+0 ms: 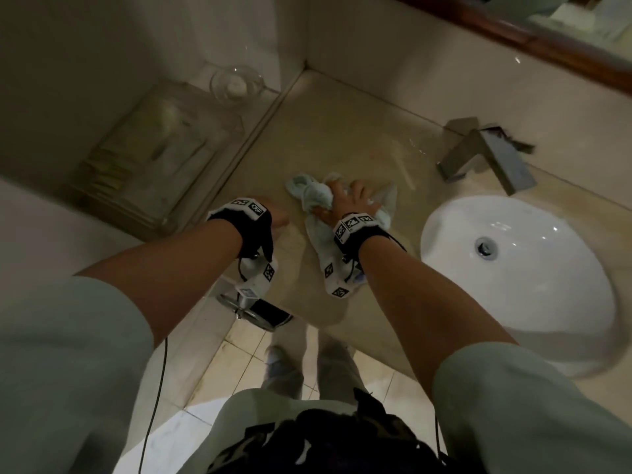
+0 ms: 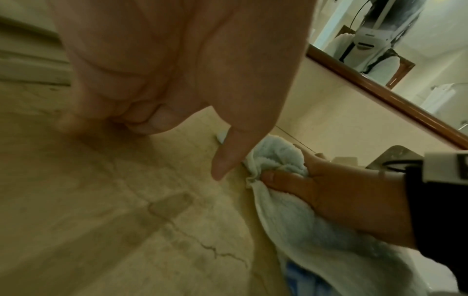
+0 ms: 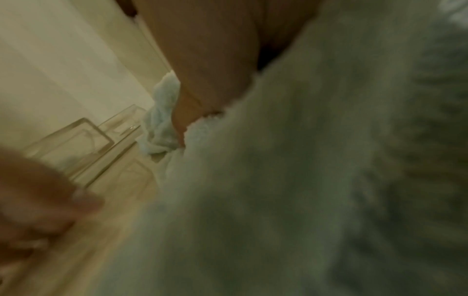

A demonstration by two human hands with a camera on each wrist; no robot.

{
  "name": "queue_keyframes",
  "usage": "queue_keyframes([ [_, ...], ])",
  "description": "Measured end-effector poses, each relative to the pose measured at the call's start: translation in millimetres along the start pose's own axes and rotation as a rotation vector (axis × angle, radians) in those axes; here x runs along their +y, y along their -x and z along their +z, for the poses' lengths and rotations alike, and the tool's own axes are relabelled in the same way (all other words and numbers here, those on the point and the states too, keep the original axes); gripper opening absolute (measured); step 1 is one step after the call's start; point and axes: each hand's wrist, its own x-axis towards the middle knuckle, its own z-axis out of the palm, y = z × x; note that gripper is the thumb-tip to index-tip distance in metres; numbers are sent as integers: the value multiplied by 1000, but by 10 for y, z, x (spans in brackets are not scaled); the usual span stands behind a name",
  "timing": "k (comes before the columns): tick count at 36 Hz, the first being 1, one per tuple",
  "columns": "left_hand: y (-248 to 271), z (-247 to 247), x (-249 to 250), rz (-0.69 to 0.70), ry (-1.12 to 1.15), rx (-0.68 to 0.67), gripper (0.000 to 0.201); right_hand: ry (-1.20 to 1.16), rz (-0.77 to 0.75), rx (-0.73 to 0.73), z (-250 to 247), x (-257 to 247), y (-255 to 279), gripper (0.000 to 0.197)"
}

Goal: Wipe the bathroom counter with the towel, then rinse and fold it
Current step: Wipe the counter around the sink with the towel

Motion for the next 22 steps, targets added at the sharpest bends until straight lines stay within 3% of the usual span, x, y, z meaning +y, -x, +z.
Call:
queue_keyframes([
  [4,62,-5,62,-47,-55,-53,69,-88,10,25,-95,3,-192,72],
  [8,-375,283,46,-174,-50,-105,96,-68,26,52,-194,0,-440,69],
  [14,-356,267,119,-188,-30,-30,102,-32,30,85,-313,33,-777,73],
  [17,-585,359,59,-267,-3,-39,135,-23,-1,89,-386,49,-953,73],
  [20,-513,341,52,-284,-11,-48,125,-24,-1,83,-497,71,-1077,73],
  [22,-256,214,93,-216,-31,-33,112,-29,-10,72,-556,76,-1153,77],
])
